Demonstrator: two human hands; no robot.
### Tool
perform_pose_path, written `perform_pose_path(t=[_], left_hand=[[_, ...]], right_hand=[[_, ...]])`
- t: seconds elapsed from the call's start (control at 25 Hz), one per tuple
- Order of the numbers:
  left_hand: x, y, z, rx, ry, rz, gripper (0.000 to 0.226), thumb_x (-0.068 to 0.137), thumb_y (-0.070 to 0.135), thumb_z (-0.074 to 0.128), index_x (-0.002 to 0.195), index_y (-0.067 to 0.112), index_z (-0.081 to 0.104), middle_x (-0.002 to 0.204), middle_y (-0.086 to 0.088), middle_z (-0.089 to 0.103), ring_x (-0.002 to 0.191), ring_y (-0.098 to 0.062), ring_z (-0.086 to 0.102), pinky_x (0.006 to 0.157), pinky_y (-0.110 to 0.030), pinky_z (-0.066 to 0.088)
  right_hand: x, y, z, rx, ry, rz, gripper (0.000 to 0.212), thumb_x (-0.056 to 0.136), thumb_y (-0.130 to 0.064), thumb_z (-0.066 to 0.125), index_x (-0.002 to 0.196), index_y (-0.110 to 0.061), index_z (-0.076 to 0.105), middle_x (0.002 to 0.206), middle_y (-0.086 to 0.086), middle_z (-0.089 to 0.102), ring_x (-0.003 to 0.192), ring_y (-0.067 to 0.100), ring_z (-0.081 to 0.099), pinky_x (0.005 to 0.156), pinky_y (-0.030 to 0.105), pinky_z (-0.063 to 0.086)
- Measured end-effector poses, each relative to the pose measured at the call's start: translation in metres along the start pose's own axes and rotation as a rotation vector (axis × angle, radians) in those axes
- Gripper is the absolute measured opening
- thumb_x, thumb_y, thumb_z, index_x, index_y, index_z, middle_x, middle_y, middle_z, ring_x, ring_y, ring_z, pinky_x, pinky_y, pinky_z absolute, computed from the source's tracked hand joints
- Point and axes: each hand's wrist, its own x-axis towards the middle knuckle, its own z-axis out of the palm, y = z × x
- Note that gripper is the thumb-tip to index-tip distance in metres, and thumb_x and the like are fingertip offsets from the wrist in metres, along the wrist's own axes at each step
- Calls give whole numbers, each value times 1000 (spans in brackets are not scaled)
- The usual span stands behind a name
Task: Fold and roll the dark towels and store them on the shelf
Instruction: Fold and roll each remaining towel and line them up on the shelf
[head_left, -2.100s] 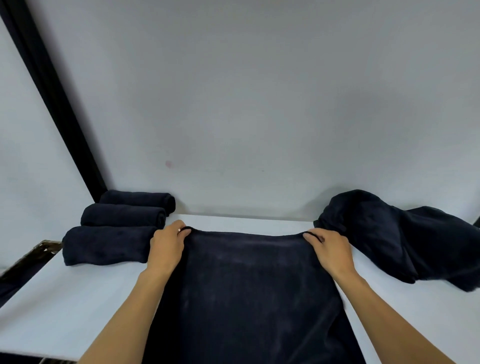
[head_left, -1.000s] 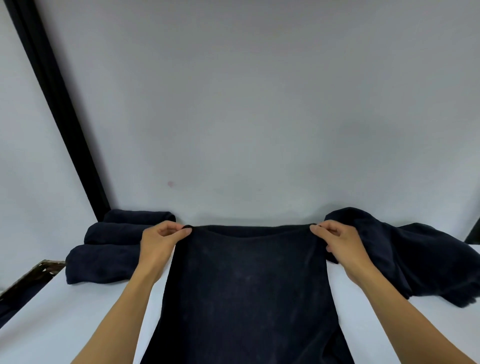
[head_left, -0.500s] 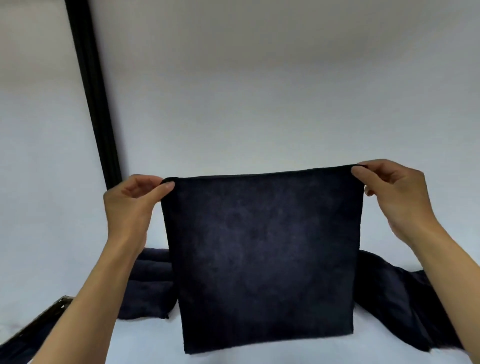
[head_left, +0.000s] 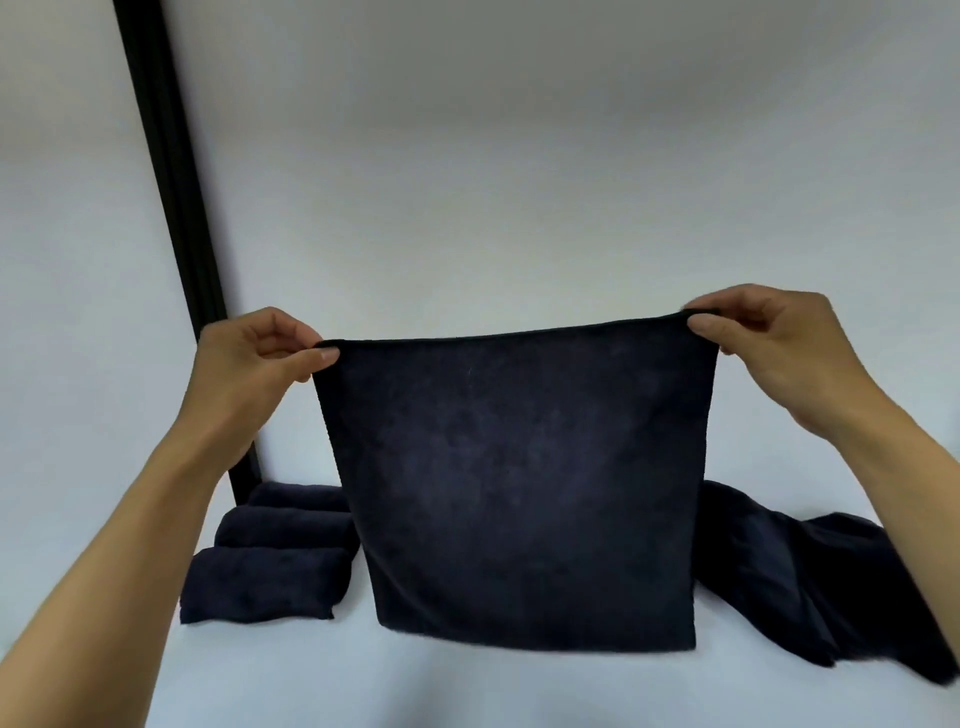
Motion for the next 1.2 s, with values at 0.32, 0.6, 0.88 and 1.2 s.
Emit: perform_pose_path(t=[0.32, 0.6, 0.88, 1.2], left_hand=[[36, -12, 35, 120, -11, 16, 24, 82, 3, 71, 103, 16, 72, 94, -8, 70, 87, -19, 68, 88, -28, 55], [-23, -24, 8, -306, -241, -104, 24, 94, -1, 51, 88, 16, 68, 83, -2, 68, 75, -16, 65, 70, -27, 57], [-94, -127, 36, -187, -480, -677, 22, 94, 1, 53, 104, 11, 70, 97, -11, 73, 88, -25, 71, 78, -37, 58], [-100, -194, 105, 53, -216, -737, 8, 91, 16, 64, 89, 15, 72, 95, -6, 72, 93, -25, 67, 86, -40, 54]], right_hand=[[13, 21, 21, 267, -25, 195, 11, 95, -13, 56, 92, -21, 62, 83, -2, 65, 79, 17, 58, 77, 37, 49], [-51, 20, 2, 554, -192, 171, 13, 91, -14, 59, 98, -22, 66, 79, -2, 64, 68, 10, 57, 62, 23, 51], [-121, 119, 28, 367, -438, 642, 17, 93, -8, 58, 107, -13, 66, 99, 13, 68, 85, 20, 64, 72, 33, 54], [-129, 194, 81, -18, -186, 706, 17, 92, -11, 60, 107, -17, 61, 100, 2, 67, 95, 18, 64, 76, 25, 47]])
